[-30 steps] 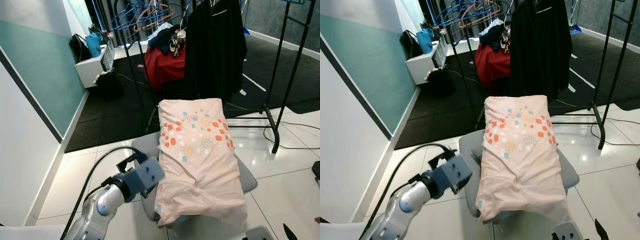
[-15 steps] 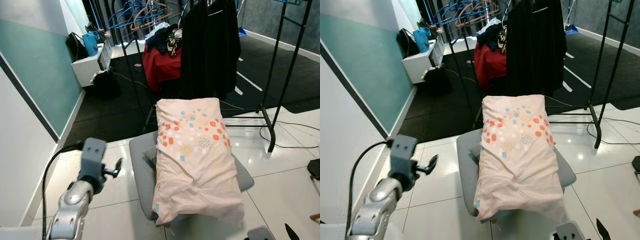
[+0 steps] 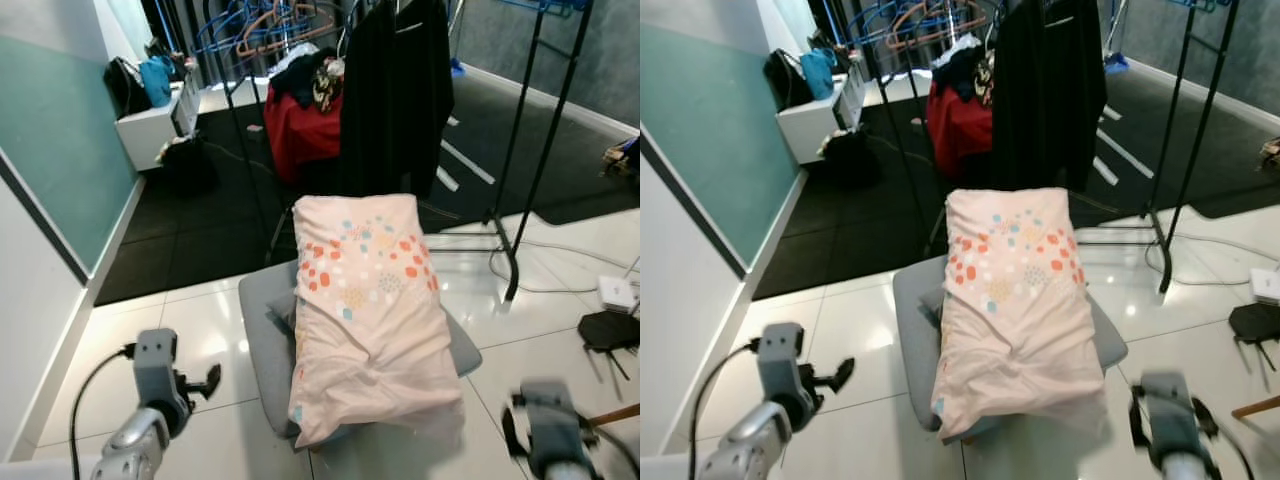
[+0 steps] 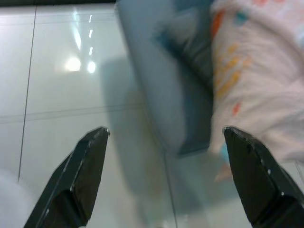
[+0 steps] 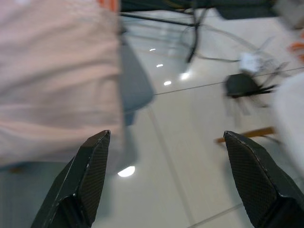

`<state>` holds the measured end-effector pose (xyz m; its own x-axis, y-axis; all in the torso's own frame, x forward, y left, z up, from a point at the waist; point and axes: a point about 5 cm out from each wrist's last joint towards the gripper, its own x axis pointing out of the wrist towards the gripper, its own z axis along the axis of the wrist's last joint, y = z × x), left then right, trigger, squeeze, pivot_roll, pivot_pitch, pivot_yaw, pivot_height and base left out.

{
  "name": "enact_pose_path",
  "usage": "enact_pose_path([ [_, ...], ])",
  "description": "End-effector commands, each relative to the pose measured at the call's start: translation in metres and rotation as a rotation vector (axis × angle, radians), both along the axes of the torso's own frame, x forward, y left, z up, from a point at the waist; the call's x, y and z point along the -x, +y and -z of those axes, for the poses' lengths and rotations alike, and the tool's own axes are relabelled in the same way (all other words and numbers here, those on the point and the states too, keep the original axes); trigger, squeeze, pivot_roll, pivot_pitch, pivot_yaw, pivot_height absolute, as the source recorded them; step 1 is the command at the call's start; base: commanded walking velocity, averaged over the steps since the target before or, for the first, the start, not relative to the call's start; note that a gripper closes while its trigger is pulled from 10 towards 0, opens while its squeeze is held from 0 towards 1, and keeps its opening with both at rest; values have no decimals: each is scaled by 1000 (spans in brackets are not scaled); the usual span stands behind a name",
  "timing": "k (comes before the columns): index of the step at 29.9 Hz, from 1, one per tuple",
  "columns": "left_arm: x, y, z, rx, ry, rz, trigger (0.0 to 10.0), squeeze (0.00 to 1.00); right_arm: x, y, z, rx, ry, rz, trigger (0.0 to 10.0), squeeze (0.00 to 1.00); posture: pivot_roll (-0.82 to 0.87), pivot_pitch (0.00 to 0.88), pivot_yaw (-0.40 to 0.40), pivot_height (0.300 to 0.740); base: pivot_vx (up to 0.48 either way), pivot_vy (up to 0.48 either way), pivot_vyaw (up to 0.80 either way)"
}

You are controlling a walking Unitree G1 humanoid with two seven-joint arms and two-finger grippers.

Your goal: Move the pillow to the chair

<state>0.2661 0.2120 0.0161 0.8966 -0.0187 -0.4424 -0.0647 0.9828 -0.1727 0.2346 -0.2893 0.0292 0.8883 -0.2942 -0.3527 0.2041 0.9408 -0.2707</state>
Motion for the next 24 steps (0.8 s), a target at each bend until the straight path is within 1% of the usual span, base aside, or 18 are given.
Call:
enact_pose_path([
  [1,2,13,2,-30,14,-36,10000,0,9,6,17,-70,71,2,10000,0,-245,44,95,740,0,0,0],
  [2,2,13,6,-33,34,-49,10000,0,-1,13,19,-93,77,-7,10000,0,-241,36,95,740,0,0,0],
  [3,2,13,6,-33,34,-49,10000,0,-1,13,19,-93,77,-7,10000,0,-241,36,95,740,0,0,0],
  [5,1,14,13,-40,54,-112,10000,0,-18,28,25,-162,119,-37,10000,0,-236,45,93,740,0,0,0],
  [6,0,14,16,-38,66,-126,10000,0,-24,34,27,-199,137,-43,10000,0,-235,47,92,740,0,0,0],
  [7,0,14,16,-38,66,-126,10000,0,-24,34,27,-199,137,-43,10000,0,-235,47,92,740,0,0,0],
  [8,1,12,21,-24,84,-134,10000,0,-29,37,30,-245,159,-23,10000,0,-230,58,94,740,0,0,0],
  [9,1,11,23,-15,88,-135,10000,0,-31,38,30,-270,171,-10,10000,0,-230,58,94,740,0,0,0],
  [10,2,11,26,-15,97,-135,10000,0,-34,39,30,-300,173,11,10000,0,-229,55,90,740,0,0,0],
  [11,2,11,26,-15,97,-135,10000,0,-34,39,30,-300,173,11,10000,0,-229,55,90,740,0,0,0],
  [13,5,11,30,21,108,-137,10000,0,-40,44,28,-365,164,35,10000,0,-233,52,92,740,0,0,0],
  [16,7,12,33,25,115,-139,10000,0,-44,48,29,-376,190,27,10000,0,-229,40,87,740,0,0,0],
  [17,8,12,35,17,114,-130,10000,0,-46,51,30,-403,192,4,10000,0,-222,41,79,740,0,0,0],
  [18,8,12,35,17,114,-130,10000,0,-46,51,30,-403,192,4,10000,0,-222,41,79,740,0,0,0],
  [19,13,12,42,-50,141,-106,10000,0,-53,60,27,-404,175,-91,10000,0,-223,25,76,740,0,0,0],
  [20,15,12,44,-70,160,-101,10000,0,-55,64,26,-404,177,-132,10000,0,-226,21,75,740,0,0,0],
  [21,16,12,46,-81,172,-100,10000,0,-56,66,26,-400,182,-155,10000,0,-226,21,75,740,0,0,0],
  [24,15,10,47,-79,173,-104,10000,0,-56,67,28,-390,201,-151,10000,0,-225,15,71,740,0,0,800],
])
